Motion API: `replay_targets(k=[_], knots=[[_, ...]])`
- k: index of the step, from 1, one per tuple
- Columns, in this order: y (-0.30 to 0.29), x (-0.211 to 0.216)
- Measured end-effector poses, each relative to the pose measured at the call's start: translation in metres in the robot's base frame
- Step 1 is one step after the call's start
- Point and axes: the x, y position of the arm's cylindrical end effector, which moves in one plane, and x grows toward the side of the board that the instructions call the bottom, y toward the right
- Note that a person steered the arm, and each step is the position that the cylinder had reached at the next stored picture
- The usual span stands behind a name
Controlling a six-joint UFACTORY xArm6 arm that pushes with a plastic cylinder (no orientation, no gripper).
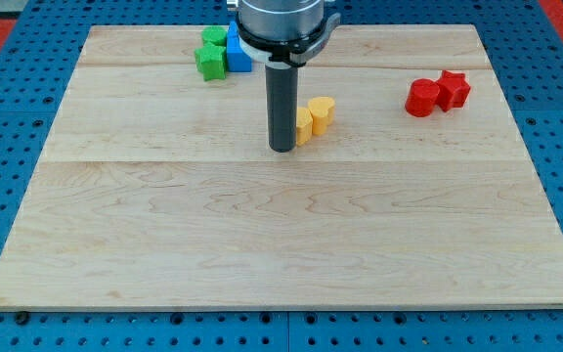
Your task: Move the yellow blocks top left diagonally to the red circle
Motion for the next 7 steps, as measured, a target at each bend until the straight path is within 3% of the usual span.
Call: replay_targets(k=[3, 7], knots=[[-0.041, -0.009], [0.010, -0.010]])
